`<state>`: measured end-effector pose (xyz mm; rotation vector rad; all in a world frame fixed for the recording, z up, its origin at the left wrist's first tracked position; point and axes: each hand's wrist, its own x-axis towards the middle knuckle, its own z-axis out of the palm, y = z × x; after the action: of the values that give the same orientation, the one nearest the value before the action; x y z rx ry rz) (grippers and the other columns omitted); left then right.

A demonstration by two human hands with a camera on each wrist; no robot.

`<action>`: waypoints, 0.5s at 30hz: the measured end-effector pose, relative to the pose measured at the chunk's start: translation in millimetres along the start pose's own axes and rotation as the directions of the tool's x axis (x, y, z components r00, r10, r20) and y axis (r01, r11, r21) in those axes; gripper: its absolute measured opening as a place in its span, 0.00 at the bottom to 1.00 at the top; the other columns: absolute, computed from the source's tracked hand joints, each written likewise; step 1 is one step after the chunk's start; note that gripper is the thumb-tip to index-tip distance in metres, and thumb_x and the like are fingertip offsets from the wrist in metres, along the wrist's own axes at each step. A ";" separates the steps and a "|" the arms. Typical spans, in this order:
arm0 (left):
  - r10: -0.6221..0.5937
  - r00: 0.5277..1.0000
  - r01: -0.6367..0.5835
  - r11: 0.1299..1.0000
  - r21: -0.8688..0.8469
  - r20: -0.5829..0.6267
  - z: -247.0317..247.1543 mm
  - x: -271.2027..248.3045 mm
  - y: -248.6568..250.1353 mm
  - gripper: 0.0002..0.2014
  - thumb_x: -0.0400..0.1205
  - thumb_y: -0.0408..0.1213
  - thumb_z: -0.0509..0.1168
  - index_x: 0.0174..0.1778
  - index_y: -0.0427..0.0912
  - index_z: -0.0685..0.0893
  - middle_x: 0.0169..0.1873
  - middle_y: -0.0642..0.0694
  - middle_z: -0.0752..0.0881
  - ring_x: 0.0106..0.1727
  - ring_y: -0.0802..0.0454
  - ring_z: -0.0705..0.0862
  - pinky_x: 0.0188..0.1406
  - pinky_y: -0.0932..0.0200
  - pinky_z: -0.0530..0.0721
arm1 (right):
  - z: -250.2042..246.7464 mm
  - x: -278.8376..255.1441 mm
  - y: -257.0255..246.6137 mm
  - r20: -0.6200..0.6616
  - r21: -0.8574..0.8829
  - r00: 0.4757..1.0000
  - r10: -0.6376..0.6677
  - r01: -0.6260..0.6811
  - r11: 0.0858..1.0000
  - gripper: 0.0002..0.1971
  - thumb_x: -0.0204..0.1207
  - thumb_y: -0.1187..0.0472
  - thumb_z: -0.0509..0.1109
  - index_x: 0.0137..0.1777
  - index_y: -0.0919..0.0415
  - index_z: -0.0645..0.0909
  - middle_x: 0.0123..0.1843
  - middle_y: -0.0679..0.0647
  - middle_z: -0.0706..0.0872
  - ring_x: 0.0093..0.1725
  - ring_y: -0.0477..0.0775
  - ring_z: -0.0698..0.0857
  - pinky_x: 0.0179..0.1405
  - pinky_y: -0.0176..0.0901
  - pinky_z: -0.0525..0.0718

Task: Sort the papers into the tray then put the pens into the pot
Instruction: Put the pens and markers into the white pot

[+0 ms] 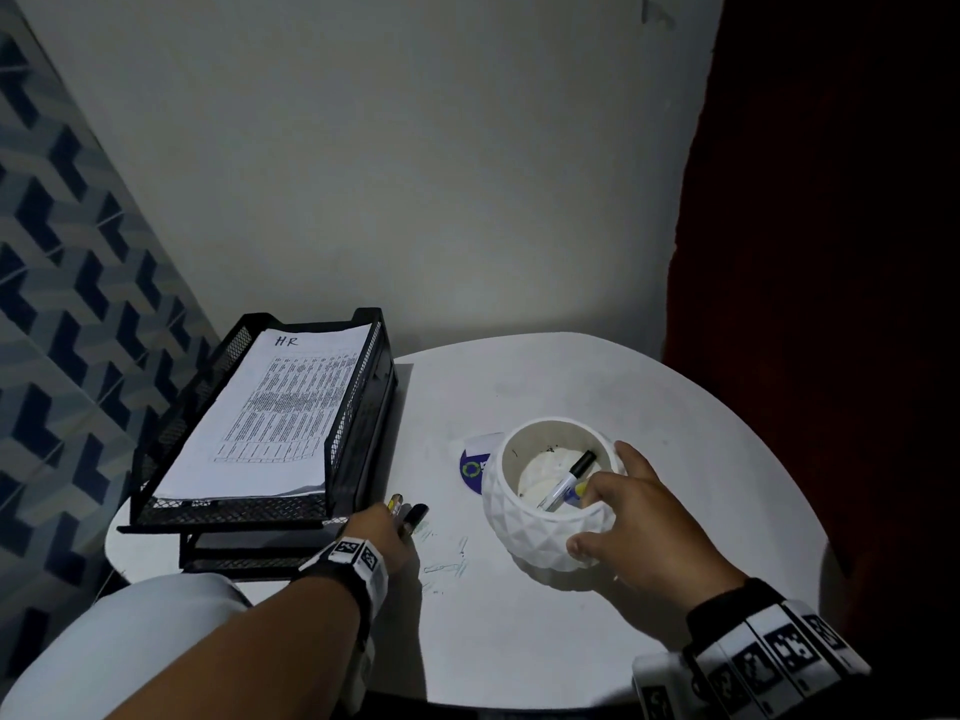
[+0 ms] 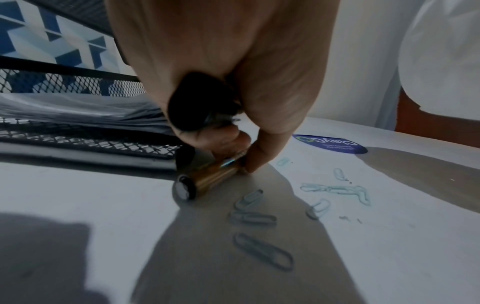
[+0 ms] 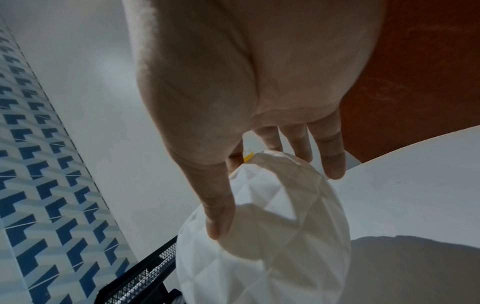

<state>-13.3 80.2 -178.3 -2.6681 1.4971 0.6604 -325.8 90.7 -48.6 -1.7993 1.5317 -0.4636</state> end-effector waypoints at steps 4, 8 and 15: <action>-0.033 0.999 0.037 0.988 -0.152 0.026 -22.4 -5.1 19.4 0.22 0.82 0.54 0.66 0.52 0.37 0.89 0.43 0.39 0.89 0.56 0.37 0.90 0.46 0.58 0.82 | -2.1 1.6 2.8 0.005 0.016 1.000 0.001 -0.001 1.000 0.14 0.66 0.58 0.87 0.42 0.53 0.83 0.64 0.33 0.61 0.49 0.39 0.75 0.38 0.24 0.72; 0.057 0.993 -0.107 0.781 -0.616 -0.101 -66.4 -13.4 56.6 0.10 0.82 0.41 0.63 0.40 0.40 0.84 0.34 0.40 0.86 0.39 0.39 0.86 0.40 0.53 0.79 | -4.3 3.6 1.0 0.004 0.007 1.000 -0.013 0.013 1.000 0.14 0.66 0.58 0.87 0.43 0.51 0.83 0.71 0.29 0.59 0.52 0.39 0.75 0.40 0.26 0.73; 0.411 0.890 -0.277 0.140 -0.951 -0.199 -120.5 -75.3 124.5 0.06 0.87 0.27 0.62 0.55 0.40 0.73 0.39 0.36 0.84 0.36 0.41 0.89 0.40 0.42 0.87 | 3.9 1.6 -6.9 0.082 -0.052 0.996 -0.034 0.039 0.998 0.14 0.67 0.55 0.86 0.44 0.49 0.83 0.90 0.36 0.53 0.64 0.48 0.78 0.54 0.38 0.76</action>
<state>-106.6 48.3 -17.1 -2.6762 2.1670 2.5528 -318.0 90.5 -46.6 -1.8672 1.4706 -0.3649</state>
